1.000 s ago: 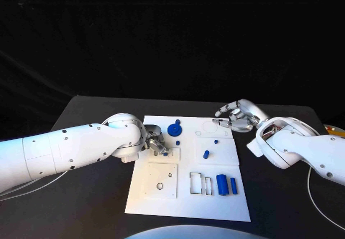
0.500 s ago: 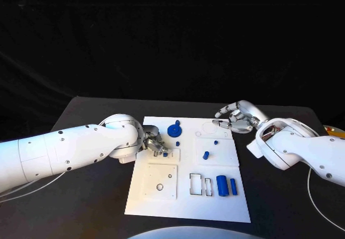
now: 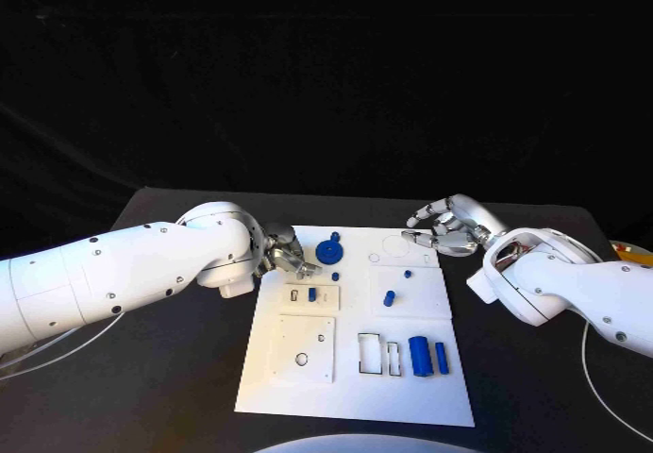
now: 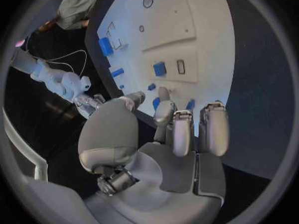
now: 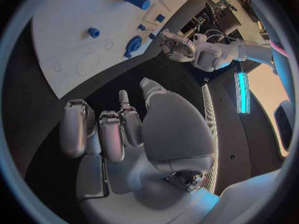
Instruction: Assemble the parts on the task board
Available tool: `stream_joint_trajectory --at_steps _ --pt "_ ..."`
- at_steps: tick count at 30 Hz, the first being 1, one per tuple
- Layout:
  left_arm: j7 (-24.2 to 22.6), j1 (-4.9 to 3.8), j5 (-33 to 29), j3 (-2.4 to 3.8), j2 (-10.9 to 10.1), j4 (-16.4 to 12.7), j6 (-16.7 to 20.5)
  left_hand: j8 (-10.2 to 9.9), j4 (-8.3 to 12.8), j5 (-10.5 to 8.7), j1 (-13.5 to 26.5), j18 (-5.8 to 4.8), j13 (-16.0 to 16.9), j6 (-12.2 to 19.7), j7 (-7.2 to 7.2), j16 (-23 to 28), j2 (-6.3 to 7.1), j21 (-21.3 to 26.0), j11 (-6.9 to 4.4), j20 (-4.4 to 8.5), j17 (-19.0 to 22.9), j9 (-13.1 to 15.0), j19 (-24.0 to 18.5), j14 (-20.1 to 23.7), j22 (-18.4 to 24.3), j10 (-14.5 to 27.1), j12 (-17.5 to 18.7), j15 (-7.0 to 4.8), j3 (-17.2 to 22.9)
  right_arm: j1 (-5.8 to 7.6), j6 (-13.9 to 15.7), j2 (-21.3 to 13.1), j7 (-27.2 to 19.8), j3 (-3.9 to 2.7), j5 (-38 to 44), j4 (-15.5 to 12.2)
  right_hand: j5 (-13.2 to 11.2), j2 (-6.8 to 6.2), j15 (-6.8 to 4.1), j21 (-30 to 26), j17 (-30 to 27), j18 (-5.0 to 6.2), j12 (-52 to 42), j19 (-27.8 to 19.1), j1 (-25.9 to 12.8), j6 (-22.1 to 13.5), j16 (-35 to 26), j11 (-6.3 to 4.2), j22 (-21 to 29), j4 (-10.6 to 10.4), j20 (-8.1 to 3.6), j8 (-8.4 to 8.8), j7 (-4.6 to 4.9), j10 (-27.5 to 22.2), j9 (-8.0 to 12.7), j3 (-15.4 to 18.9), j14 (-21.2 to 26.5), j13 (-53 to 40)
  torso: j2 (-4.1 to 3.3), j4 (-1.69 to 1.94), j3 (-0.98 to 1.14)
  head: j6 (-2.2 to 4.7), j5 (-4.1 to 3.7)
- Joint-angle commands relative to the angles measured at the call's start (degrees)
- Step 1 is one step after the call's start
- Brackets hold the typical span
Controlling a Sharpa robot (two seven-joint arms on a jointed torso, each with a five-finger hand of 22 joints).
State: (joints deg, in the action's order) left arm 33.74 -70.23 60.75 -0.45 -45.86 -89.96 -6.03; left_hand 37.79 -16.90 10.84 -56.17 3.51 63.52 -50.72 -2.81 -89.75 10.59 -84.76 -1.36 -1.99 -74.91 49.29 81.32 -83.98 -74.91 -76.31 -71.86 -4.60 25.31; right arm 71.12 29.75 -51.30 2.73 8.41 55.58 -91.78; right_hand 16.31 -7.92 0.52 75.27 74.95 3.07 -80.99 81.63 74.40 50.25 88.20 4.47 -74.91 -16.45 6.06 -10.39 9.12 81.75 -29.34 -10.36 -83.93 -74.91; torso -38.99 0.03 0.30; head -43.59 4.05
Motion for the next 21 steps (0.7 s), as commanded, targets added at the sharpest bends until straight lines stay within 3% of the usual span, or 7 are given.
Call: stream_joint_trajectory --at_steps 1,2,5,8,15,21 --pt "-0.43 -1.29 -2.27 0.43 -0.14 1.04 -2.13 -2.91 0.00 0.08 -0.85 -0.48 -1.13 1.59 -1.04 0.14 0.02 0.48 1.05 -0.47 -14.41 -1.98 -0.81 -5.81 -1.96 0.89 0.77 0.99 -0.96 -0.06 -0.50 0.03 -0.26 -0.01 0.14 0.08 -0.01 -0.06 -0.43 -0.29 7.33 0.76 0.23 -0.49 -0.37 -0.15 -0.35 -0.20 -2.68 -0.21 0.03 -0.22 -0.08 -0.23 -0.05 0.29 -4.35 -4.82 -0.06 0.03 0.00 0.15 0.05" --pt "-0.54 -1.88 -2.00 0.57 -0.13 1.65 -2.80 -5.22 -0.03 0.11 -1.80 -0.40 -1.27 2.56 -1.98 0.25 -0.12 0.69 1.91 -1.10 -14.21 -3.88 -1.06 -5.75 -1.64 1.22 0.79 1.73 -1.71 -0.07 -0.51 0.07 -0.24 -0.01 0.14 0.12 -0.01 -0.06 -0.43 -0.29 7.33 0.76 0.23 -0.49 -0.37 -0.15 -0.35 -0.20 -2.68 -0.21 0.03 -0.22 -0.08 -0.23 -0.05 0.29 -4.35 -4.82 -0.06 0.03 0.04 0.14 0.10" --pt "-0.79 -3.56 -0.99 0.81 0.40 3.94 -4.34 -6.09 -0.01 0.11 -2.24 -0.39 -1.22 2.56 -2.29 0.22 -0.20 0.72 2.19 -1.40 -14.27 -4.85 -1.05 -5.76 -1.65 1.29 0.69 2.01 -2.08 -0.08 -0.52 0.28 -0.23 -0.01 0.14 0.28 -0.01 -0.06 -0.43 -0.29 7.33 0.76 0.23 -0.49 -0.37 -0.15 -0.35 -0.20 -2.68 -0.21 0.03 -0.22 -0.08 -0.23 -0.05 0.29 -4.35 -4.82 -0.15 0.01 0.08 0.35 0.31" --pt "-0.83 -4.57 -0.11 0.92 1.27 6.34 -5.89 -6.29 -0.01 0.10 -2.38 -0.37 -1.26 2.51 -2.35 0.23 -0.20 0.76 2.25 -1.48 -14.25 -5.10 -1.11 -5.76 -1.57 1.35 0.71 2.07 -2.19 -0.11 -0.54 0.58 -0.24 -0.01 0.14 0.44 -0.01 -0.06 -0.43 -0.29 7.33 0.76 0.23 -0.49 -0.37 -0.15 -0.35 -0.20 -2.68 -0.21 0.03 -0.22 -0.08 -0.23 -0.05 0.29 -4.35 -4.82 -0.14 0.00 0.08 0.50 0.45" --pt "-0.30 -5.36 1.65 0.90 3.44 10.50 -9.37 -6.67 -0.02 0.09 -2.65 -0.33 -1.67 2.36 -2.47 0.36 -0.41 0.86 2.37 -1.64 -14.02 -5.62 -1.24 -5.68 -1.40 1.68 0.97 2.20 -2.34 -0.19 -0.55 0.91 -0.20 -0.01 0.75 0.71 -0.01 0.00 -0.43 -0.36 7.31 0.78 0.23 -0.51 -0.49 -0.16 -0.36 -0.21 -2.64 -0.19 0.02 -0.25 -0.09 -0.22 -0.06 0.34 -4.35 -4.82 -0.17 -0.03 -0.05 0.29 0.77" --pt "0.42 -5.49 2.64 0.24 5.14 13.47 -11.78 -6.84 -0.03 0.08 -2.71 -0.28 -2.07 2.36 -2.53 0.44 -0.52 0.95 2.43 -1.70 -13.88 -5.83 -1.39 -5.64 -1.22 1.97 1.24 2.25 -2.37 -0.21 -0.51 0.93 -0.20 -0.01 1.09 0.78 -0.01 0.00 -0.43 -0.36 7.31 0.78 0.23 -0.51 -0.49 -0.16 -0.36 -0.21 -2.64 -0.19 0.02 -0.25 -0.09 -0.22 -0.06 0.34 -4.35 -4.82 -0.17 0.04 -0.04 0.16 0.85"
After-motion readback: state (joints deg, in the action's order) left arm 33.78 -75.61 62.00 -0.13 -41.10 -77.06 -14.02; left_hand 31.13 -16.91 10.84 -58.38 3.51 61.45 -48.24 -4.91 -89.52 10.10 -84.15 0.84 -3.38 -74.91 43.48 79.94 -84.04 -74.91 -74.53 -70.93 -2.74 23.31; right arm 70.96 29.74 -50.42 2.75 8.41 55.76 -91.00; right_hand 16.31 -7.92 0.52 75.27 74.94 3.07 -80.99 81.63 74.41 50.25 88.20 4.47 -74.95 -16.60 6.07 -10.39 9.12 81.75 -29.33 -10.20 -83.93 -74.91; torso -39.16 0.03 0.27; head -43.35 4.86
